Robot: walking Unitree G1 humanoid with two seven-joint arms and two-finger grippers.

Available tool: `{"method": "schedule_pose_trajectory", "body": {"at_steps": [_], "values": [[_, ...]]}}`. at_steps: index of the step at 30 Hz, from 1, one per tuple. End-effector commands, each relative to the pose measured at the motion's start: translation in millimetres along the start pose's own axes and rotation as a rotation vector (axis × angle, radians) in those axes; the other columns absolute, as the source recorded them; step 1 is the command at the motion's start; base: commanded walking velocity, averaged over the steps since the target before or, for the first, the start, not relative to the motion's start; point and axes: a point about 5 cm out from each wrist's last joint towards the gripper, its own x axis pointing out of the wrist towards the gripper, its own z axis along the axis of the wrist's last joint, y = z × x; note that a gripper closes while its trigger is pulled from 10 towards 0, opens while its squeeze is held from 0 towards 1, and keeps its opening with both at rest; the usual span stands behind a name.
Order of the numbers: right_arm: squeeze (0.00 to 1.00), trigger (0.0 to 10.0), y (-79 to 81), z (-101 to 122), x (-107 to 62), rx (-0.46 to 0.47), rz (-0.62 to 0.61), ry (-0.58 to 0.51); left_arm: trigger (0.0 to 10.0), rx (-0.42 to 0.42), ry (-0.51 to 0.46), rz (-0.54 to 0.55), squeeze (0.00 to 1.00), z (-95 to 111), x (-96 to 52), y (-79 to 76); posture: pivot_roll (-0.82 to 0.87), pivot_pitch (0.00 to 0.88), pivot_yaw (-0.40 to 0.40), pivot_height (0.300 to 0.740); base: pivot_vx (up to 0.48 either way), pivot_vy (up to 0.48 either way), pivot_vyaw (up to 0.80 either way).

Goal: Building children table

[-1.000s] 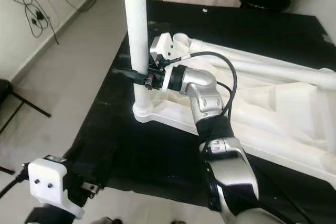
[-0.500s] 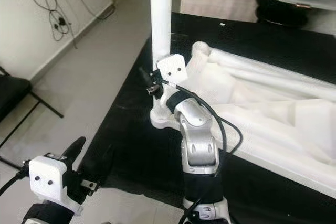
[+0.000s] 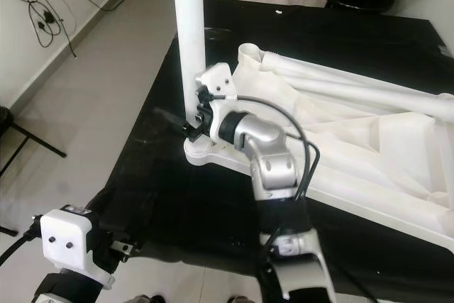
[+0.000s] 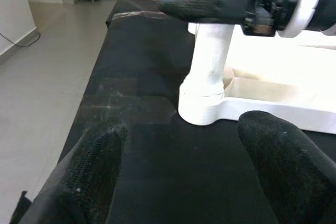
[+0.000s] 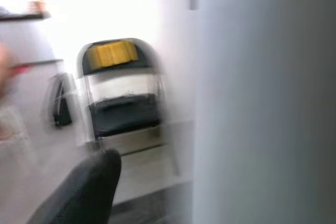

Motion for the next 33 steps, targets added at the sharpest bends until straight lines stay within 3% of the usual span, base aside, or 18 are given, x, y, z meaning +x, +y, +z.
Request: {"method": "schedule_pose_trajectory", "body": {"at_steps": [1, 2, 4, 11, 16, 17, 18, 19, 30, 33], "values": [[0.00, 10.0, 5.8, -5.4, 4.3, 0.017, 0.107, 0.005, 10.0, -0.007, 0.019, 0.002, 0.00, -1.7, -1.6, -1.3, 0.10, 0.209, -0.053, 0.740, 0.000, 0.000, 0.00], [0.00, 10.0, -0.8, -7.6, 7.2, 0.008, 0.218, 0.014, 10.0, -0.009, 0.018, 0.001, 0.00, 0.0, -2.6, -2.9, 0.12, 0.221, -0.048, 0.740, 0.000, 0.000, 0.00], [0.00, 10.0, -4.2, -7.2, 12.4, 0.001, 0.279, 0.014, 10.0, -0.010, 0.019, 0.000, 0.00, 1.3, -3.8, -4.1, 0.14, 0.226, -0.046, 0.740, 0.000, 0.000, 0.00], [0.00, 10.0, -9.4, 0.4, 20.7, 0.001, 0.371, -0.011, 10.0, -0.009, 0.027, -0.003, 0.00, 3.6, -7.9, -5.7, 0.16, 0.247, -0.048, 0.740, 0.000, 0.000, 0.00], [0.00, 10.0, -13.9, 4.1, 25.4, 0.012, 0.372, -0.027, 10.0, -0.009, 0.033, -0.003, 0.00, 4.6, -10.8, -6.4, 0.17, 0.262, -0.048, 0.740, 0.000, 0.000, 0.00], [0.00, 5.4, -14.3, 5.0, 26.7, 0.020, 0.383, -0.035, 10.0, -0.008, 0.038, -0.003, 0.00, 5.0, -12.4, -6.8, 0.18, 0.268, -0.047, 0.740, 0.000, 0.000, 0.00], [0.00, 5.4, -14.3, 5.0, 26.7, 0.020, 0.383, -0.035, 10.0, -0.008, 0.038, -0.003, 0.00, 5.0, -12.4, -6.8, 0.18, 0.268, -0.047, 0.740, 0.000, 0.000, 0.00], [0.00, 0.0, -15.6, 5.9, 27.3, 0.028, 0.419, -0.050, 10.0, -0.008, 0.045, -0.002, 0.00, 5.5, -14.5, -7.5, 0.18, 0.271, -0.045, 0.740, 0.000, 0.000, 0.00], [0.00, 0.0, -21.8, 5.7, 24.2, 0.013, 0.448, -0.052, 10.0, -0.010, 0.059, -0.004, 0.00, 5.3, -17.0, -9.1, 0.18, 0.273, -0.044, 0.740, 0.000, 0.000, 0.00], [0.00, 0.0, -28.0, -2.6, 19.5, -0.034, 0.340, -0.014, 10.0, -0.012, 0.062, -0.005, 0.00, 4.1, -16.4, -9.8, 0.16, 0.260, -0.052, 0.740, 0.000, 0.000, 0.00]]}}
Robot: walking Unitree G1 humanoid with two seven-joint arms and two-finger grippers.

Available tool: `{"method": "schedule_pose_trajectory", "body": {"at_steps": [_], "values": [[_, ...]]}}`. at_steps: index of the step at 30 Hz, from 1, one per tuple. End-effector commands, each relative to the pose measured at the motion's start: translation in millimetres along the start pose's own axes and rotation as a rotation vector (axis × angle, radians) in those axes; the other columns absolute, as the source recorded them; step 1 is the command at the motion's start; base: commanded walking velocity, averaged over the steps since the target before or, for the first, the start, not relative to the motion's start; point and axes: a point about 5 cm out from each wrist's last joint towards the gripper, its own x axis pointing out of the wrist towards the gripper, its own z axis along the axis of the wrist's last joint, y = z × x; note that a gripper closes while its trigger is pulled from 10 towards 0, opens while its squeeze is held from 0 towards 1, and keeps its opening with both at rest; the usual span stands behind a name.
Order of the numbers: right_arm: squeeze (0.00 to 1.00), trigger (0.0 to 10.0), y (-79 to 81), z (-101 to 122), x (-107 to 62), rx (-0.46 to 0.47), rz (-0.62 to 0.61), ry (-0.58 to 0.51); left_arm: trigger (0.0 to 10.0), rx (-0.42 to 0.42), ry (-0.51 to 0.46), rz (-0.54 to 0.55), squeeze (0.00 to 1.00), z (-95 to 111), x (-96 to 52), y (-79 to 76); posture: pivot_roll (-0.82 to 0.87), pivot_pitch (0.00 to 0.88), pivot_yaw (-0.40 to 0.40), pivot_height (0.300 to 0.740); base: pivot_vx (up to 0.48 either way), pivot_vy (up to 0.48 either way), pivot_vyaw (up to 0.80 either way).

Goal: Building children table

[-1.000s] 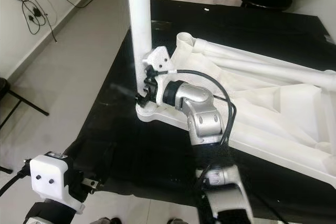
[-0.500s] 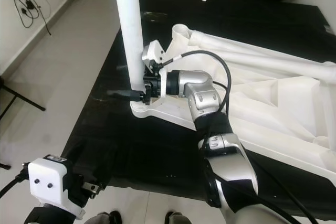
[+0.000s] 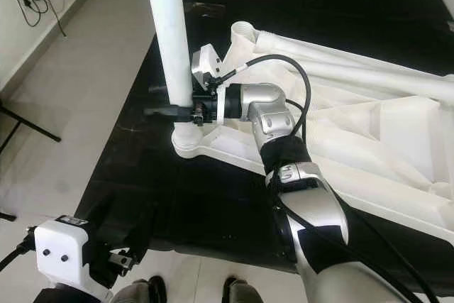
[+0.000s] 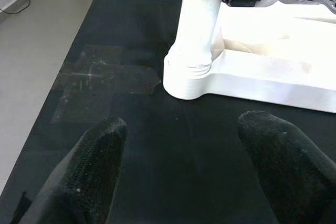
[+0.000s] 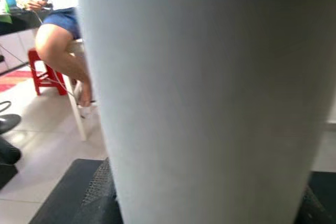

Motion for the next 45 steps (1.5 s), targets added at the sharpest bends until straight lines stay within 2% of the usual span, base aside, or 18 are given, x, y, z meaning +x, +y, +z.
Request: {"method": "schedule_pose_trajectory", "body": {"at_steps": [1, 2, 3, 4, 5, 6, 7, 10, 18, 19, 23, 24, 28, 29, 31, 32, 33, 45], "values": [[0.00, 0.0, 2.5, -24.1, -3.7, 0.063, -0.127, 0.059, 10.0, 0.001, 0.022, -0.013, 0.00, -1.6, -2.4, -2.9, 0.16, 0.259, -0.055, 0.740, 0.000, 0.000, 0.00], [0.00, 0.0, 2.5, -24.1, -3.7, 0.063, -0.127, 0.059, 10.0, 0.001, 0.022, -0.013, 0.00, -1.6, -2.4, -2.9, 0.16, 0.259, -0.055, 0.740, 0.000, 0.000, 0.00], [0.00, 0.0, 5.2, -47.6, -12.3, 0.108, -0.539, 0.144, 10.0, 0.001, 0.022, -0.011, 0.00, -2.1, -2.6, -2.7, 0.15, 0.250, -0.073, 0.740, 0.000, 0.000, 0.00], [0.00, 0.0, 9.5, -59.5, -23.7, 0.117, -0.812, 0.209, 10.0, 0.001, 0.022, -0.010, 0.00, -2.4, -2.6, -2.1, 0.14, 0.249, -0.070, 0.740, 0.000, 0.000, 0.00], [0.00, 0.0, 9.5, -59.5, -23.7, 0.117, -0.812, 0.209, 10.0, 0.001, 0.022, -0.010, 0.00, -2.4, -2.6, -2.1, 0.14, 0.249, -0.070, 0.740, 0.000, 0.000, 0.00], [0.00, 0.0, 42.4, -69.5, -39.0, 0.066, -1.039, 0.284, 10.0, 0.001, 0.019, -0.008, 0.00, -2.6, -1.0, -0.2, 0.14, 0.248, -0.042, 0.740, 0.000, 0.000, 0.00], [0.00, 0.0, 62.3, -68.0, -39.4, 0.037, -1.012, 0.285, 10.0, 0.002, 0.017, -0.007, 0.00, -2.8, 0.7, 1.1, 0.13, 0.250, -0.037, 0.740, 0.000, 0.000, 0.00], [0.00, 0.0, 80.6, -67.3, -38.7, 0.029, -1.009, 0.279, 10.0, 0.000, 0.015, -0.012, 0.00, -3.8, 2.1, 2.4, 0.12, 0.235, -0.031, 0.740, 0.000, 0.000, 0.00], [0.00, 0.0, 49.4, -63.7, -5.4, 0.072, -0.995, 0.209, 10.0, 0.006, 0.002, -0.034, 0.00, -7.5, 10.0, 4.0, 0.11, 0.198, -0.031, 0.740, 0.000, 0.000, 0.00], [0.00, 10.0, 49.5, -61.4, -1.5, 0.080, -0.994, 0.218, 10.0, 0.006, -0.002, -0.028, 0.00, -7.3, 10.5, 4.5, 0.11, 0.198, -0.033, 0.740, 0.000, 0.000, 0.00], [0.00, 10.0, 57.6, -53.2, 6.1, 0.109, -0.957, 0.200, 10.0, 0.009, -0.009, -0.017, 0.00, -6.5, 11.4, 5.8, 0.11, 0.198, -0.037, 0.740, 0.000, 0.000, 0.00], [1.00, 10.0, 60.1, -47.7, 10.1, 0.134, -0.888, 0.149, 10.0, 0.008, -0.009, -0.017, 0.00, -6.4, 11.6, 6.0, 0.10, 0.201, -0.036, 0.740, 0.000, 0.000, 0.00], [1.00, 10.0, 54.5, -27.0, 14.5, 0.137, -0.662, -0.007, 10.0, 0.004, -0.011, -0.019, 0.00, -6.1, 12.4, 5.5, 0.10, 0.206, -0.037, 0.740, 0.000, 0.000, 0.00], [1.00, 10.0, 54.5, -27.0, 14.5, 0.137, -0.662, -0.007, 10.0, 0.004, -0.011, -0.019, 0.00, -6.1, 12.4, 5.5, 0.10, 0.206, -0.037, 0.740, 0.000, 0.000, 0.00], [1.00, 10.0, 46.2, -19.9, 15.4, 0.081, -0.427, -0.026, 10.0, 0.000, -0.014, -0.022, 0.00, -6.1, 13.6, 4.7, 0.10, 0.212, -0.040, 0.740, 0.000, 0.000, 0.00], [1.00, 10.0, 46.2, -19.9, 15.4, 0.081, -0.427, -0.026, 10.0, 0.000, -0.014, -0.022, 0.00, -6.1, 13.6, 4.7, 0.10, 0.212, -0.040, 0.740, 0.000, 0.000, 0.00], [0.00, 10.0, 44.7, -21.1, 16.2, 0.090, -0.288, -0.025, 10.0, -0.002, -0.015, -0.022, 0.00, -5.9, 13.6, 4.1, 0.10, 0.216, -0.042, 0.740, 0.000, 0.000, 0.00], [0.00, 10.0, 22.0, -23.3, 36.7, 0.148, -0.112, -0.015, 10.0, -0.009, -0.011, -0.020, 0.00, -3.1, 9.2, 1.1, 0.13, 0.242, -0.046, 0.740, 0.000, 0.000, 0.00]]}}
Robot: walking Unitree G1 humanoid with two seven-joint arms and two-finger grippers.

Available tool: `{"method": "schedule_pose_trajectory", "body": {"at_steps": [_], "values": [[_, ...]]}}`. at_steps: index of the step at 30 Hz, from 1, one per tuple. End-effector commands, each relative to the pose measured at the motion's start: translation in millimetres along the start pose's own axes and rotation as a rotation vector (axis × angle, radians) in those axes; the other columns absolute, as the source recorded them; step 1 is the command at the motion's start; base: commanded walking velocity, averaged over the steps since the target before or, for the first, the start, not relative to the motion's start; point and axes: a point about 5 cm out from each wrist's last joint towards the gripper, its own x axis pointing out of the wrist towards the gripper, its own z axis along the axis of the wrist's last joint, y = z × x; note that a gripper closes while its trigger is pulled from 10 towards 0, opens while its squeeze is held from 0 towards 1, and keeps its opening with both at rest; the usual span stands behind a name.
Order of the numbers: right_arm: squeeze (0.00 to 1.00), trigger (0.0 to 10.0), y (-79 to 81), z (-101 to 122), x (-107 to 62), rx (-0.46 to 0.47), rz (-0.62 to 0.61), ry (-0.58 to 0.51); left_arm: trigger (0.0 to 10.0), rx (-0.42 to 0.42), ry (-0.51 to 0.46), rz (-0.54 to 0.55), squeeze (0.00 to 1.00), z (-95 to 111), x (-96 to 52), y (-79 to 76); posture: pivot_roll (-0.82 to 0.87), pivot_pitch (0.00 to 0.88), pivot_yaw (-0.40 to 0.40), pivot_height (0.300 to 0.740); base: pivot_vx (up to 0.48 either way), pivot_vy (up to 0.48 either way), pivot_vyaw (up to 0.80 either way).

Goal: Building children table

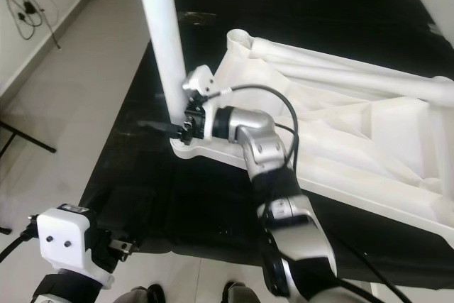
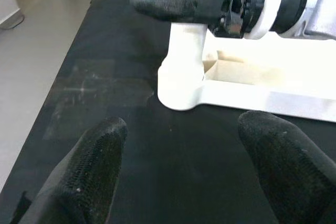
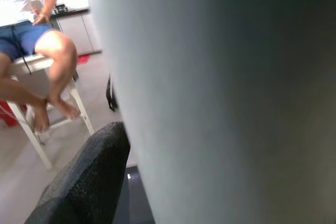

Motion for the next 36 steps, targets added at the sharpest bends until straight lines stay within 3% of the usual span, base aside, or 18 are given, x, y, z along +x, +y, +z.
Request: {"method": "schedule_pose_trajectory", "body": {"at_steps": [1, 9, 10, 11, 12, 13, 17, 23, 26, 27, 29, 30, 31, 32, 33, 35, 36], "values": [[0.00, 10.0, 6.5, 0.6, 14.2, 0.002, 0.083, -0.003, 10.0, -0.002, 0.013, 0.006, 0.00, 0.2, -2.4, -1.0, 0.13, 0.253, -0.048, 0.740, 0.000, 0.000, 0.00], [0.00, 10.0, 6.6, 5.8, 21.5, -0.006, 0.229, -0.001, 10.0, -0.002, 0.021, 0.012, 0.00, 1.8, -6.6, -3.3, 0.14, 0.269, -0.055, 0.740, 0.000, 0.000, 0.00], [0.00, 3.4, 6.4, 6.4, 22.2, -0.004, 0.251, -0.003, 10.0, -0.002, 0.023, 0.013, 0.00, 1.8, -7.1, -3.5, 0.15, 0.271, -0.055, 0.740, 0.000, 0.000, 0.00], [0.00, 3.4, 6.4, 6.4, 22.2, -0.004, 0.251, -0.003, 10.0, -0.002, 0.023, 0.013, 0.00, 1.8, -7.1, -3.5, 0.15, 0.271, -0.055, 0.740, 0.000, 0.000, 0.00], [0.00, 2.2, 5.6, 7.1, 22.4, -0.001, 0.268, -0.008, 10.0, -0.002, 0.025, 0.015, 0.00, 1.8, -7.7, -3.7, 0.15, 0.271, -0.055, 0.740, 0.000, 0.000, 0.00], [0.00, 0.0, 4.7, 7.2, 21.3, -0.001, 0.268, -0.009, 10.0, -0.002, 0.026, 0.016, 0.00, 1.7, -7.8, -3.7, 0.15, 0.271, -0.055, 0.740, 0.000, 0.000, 0.00], [0.00, 0.0, 1.9, 7.4, 17.9, 0.001, 0.250, -0.018, 10.0, -0.002, 0.027, 0.016, 0.00, 1.6, -7.6, -3.6, 0.14, 0.267, -0.053, 0.740, 0.000, 0.000, 0.00], [0.00, 0.0, -8.7, 1.8, -8.7, -0.065, 0.078, -0.023, 10.0, -0.002, 0.028, 0.018, 0.00, -0.6, -5.6, -1.6, 0.11, 0.245, -0.039, 0.740, 0.000, 0.000, 0.00], [0.00, 0.0, -10.0, -2.6, -21.6, -0.056, -0.019, -0.006, 10.0, -0.002, 0.028, 0.017, 0.00, -1.7, -4.4, -0.7, 0.10, 0.235, -0.041, 0.740, 0.000, 0.000, 0.00], [0.00, 0.0, -6.0, -9.3, -33.3, -0.027, -0.148, 0.019, 10.0, 0.000, 0.028, 0.018, 0.00, -3.0, -3.3, 0.8, 0.09, 0.224, -0.043, 0.740, 0.000, 0.000, 0.00], [0.00, 0.0, -4.6, -11.1, -36.8, -0.027, -0.194, 0.023, 10.0, 0.001, 0.028, 0.018, 0.00, -3.3, -3.1, 1.0, 0.09, 0.224, -0.043, 0.740, 0.000, 0.000, 0.00], [0.00, 0.0, -2.8, -16.8, -42.8, -0.042, -0.391, 0.054, 10.0, 0.004, 0.026, 0.018, 0.00, -3.9, -2.4, 2.2, 0.08, 0.210, -0.048, 0.740, 0.000, 0.000, 0.00], [0.00, 0.0, -0.4, -21.1, -57.2, -0.120, -0.703, 0.107, 10.0, 0.006, 0.026, 0.019, 0.00, -4.7, -1.8, 3.3, 0.07, 0.202, -0.047, 0.740, 0.000, 0.000, 0.00], [0.00, 0.0, 22.5, -29.1, -59.8, -0.106, -0.828, 0.127, 10.0, 0.009, 0.024, 0.019, 0.00, -5.0, -1.0, 4.4, 0.07, 0.196, -0.043, 0.740, 0.000, 0.000, 0.00], [0.00, 0.0, 39.1, -32.1, -62.9, -0.083, -0.898, 0.133, 10.0, 0.010, 0.022, 0.019, 0.00, -5.1, -0.5, 5.0, 0.07, 0.196, -0.043, 0.740, 0.000, 0.000, 0.00], [0.00, 0.0, 39.1, -32.1, -62.9, -0.083, -0.898, 0.133, 10.0, 0.010, 0.022, 0.019, 0.00, -5.1, -0.5, 5.0, 0.07, 0.196, -0.043, 0.740, 0.000, 0.000, 0.00], [0.00, 0.0, 54.4, -37.2, -50.0, -0.053, -0.851, 0.118, 10.0, 0.011, 0.022, 0.020, 0.00, -6.0, 0.1, 5.8, 0.07, 0.183, -0.020, 0.740, 0.000, 0.000, 0.00]]}}
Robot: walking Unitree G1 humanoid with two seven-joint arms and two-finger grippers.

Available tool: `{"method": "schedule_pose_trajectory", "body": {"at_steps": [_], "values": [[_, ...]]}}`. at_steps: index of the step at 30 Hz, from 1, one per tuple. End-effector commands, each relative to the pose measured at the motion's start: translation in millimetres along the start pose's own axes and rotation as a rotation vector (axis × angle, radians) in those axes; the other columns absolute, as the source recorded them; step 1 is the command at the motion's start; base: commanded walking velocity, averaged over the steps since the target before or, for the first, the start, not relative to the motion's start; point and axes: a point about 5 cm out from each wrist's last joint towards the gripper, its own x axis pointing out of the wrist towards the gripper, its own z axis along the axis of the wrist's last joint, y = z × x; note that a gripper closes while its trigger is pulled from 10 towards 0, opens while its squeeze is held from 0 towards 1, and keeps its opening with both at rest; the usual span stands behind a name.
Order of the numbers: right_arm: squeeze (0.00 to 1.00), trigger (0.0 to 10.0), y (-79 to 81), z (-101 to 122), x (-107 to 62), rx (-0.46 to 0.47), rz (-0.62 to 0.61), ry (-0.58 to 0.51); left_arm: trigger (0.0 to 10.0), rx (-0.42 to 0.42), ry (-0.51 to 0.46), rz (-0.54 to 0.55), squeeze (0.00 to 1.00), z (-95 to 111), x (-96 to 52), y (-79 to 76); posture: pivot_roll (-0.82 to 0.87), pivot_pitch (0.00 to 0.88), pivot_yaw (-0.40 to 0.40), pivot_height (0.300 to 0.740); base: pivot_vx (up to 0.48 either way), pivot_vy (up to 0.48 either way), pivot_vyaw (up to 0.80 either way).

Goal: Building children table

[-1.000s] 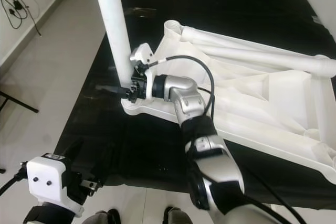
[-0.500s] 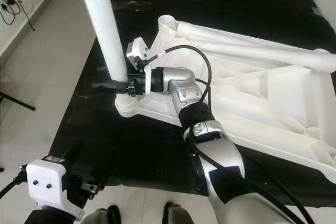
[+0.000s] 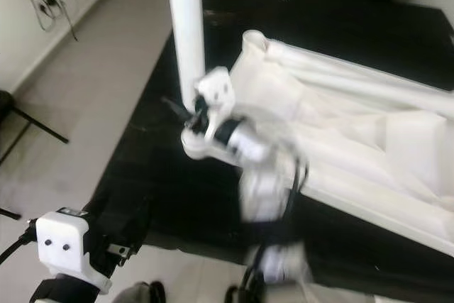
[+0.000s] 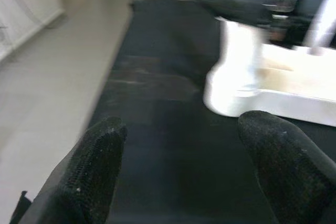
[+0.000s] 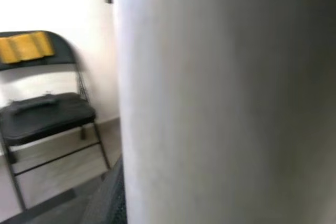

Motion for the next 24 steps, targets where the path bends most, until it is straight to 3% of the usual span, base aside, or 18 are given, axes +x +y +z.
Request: {"method": "schedule_pose_trajectory", "body": {"at_steps": [1, 6, 7, 9, 10, 12, 13, 17, 18, 20, 21, 22, 24], "values": [[0.00, 0.0, 18.9, -23.8, -4.3, 0.053, -0.035, 0.099, 10.0, -0.003, 0.023, -0.005, 0.00, -6.3, 0.4, 1.3, 0.07, 0.164, -0.010, 0.740, 0.000, 0.000, 0.00], [0.00, 0.0, 18.4, -23.8, 6.2, 0.045, -0.025, 0.095, 10.0, -0.003, 0.025, -0.010, 0.00, -8.0, 1.9, 2.0, 0.07, 0.164, -0.019, 0.740, 0.000, 0.000, 0.00], [0.00, 1.1, 23.6, -21.9, 10.2, 0.062, 0.017, 0.101, 10.0, -0.004, 0.023, -0.008, 0.00, -7.4, 1.9, 2.0, 0.08, 0.176, -0.023, 0.740, 0.000, 0.000, 0.00], [0.00, 1.1, 26.7, -19.8, 13.3, 0.071, 0.055, 0.092, 10.0, -0.003, 0.021, -0.005, 0.00, -6.6, 1.6, 2.0, 0.09, 0.178, -0.024, 0.740, 0.000, 0.000, 0.00], [0.00, 10.0, 27.5, -16.5, 17.3, 0.107, 0.098, 0.063, 10.0, -0.002, 0.021, -0.003, 0.00, -6.3, 1.5, 2.1, 0.10, 0.183, -0.026, 0.740, 0.000, 0.000, 0.00], [0.00, 10.0, 27.7, -13.9, 19.6, 0.133, 0.124, 0.042, 10.0, -0.002, 0.021, -0.002, 0.00, -6.1, 1.3, 2.0, 0.10, 0.186, -0.029, 0.740, 0.000, 0.000, 0.00], [1.00, 10.0, 27.8, -7.1, 23.2, 0.154, 0.184, 0.009, 10.0, -0.002, 0.020, -0.001, 0.00, -5.9, 1.3, 1.8, 0.10, 0.190, -0.032, 0.740, 0.000, 0.000, 0.00], [1.00, 10.0, 29.1, 1.3, 24.4, 0.165, 0.238, -0.016, 10.0, -0.002, 0.020, -0.001, 0.00, -5.8, 1.2, 1.8, 0.10, 0.190, -0.032, 0.740, 0.000, 0.000, 0.00], [1.00, 10.0, 31.3, 4.5, 24.3, 0.180, 0.288, -0.026, 10.0, -0.003, 0.019, -0.001, 0.00, -5.7, 1.2, 1.7, 0.10, 0.192, -0.035, 0.740, 0.000, 0.000, 0.00], [1.00, 10.0, 19.5, 13.8, 35.7, 0.212, 0.481, -0.073, 10.0, -0.005, 0.018, -0.002, 0.00, -4.8, 0.8, 0.3, 0.11, 0.202, -0.043, 0.740, 0.000, 0.000, 0.00], [1.00, 10.0, 19.5, 13.8, 35.7, 0.212, 0.481, -0.073, 10.0, -0.005, 0.018, -0.002, 0.00, -4.8, 0.8, 0.3, 0.11, 0.202, -0.043, 0.740, 0.000, 0.000, 0.00], [0.96, 10.0, 11.3, 23.3, 43.2, 0.209, 0.631, -0.118, 10.0, -0.007, 0.017, -0.003, 0.00, -4.3, 0.5, -0.7, 0.12, 0.208, -0.044, 0.740, 0.000, 0.000, 0.00], [0.96, 10.0, 10.8, 25.3, 44.9, 0.206, 0.668, -0.123, 10.0, -0.007, 0.016, -0.004, 0.00, -4.2, 0.5, -0.8, 0.12, 0.208, -0.044, 0.740, 0.000, 0.000, 0.00]]}}
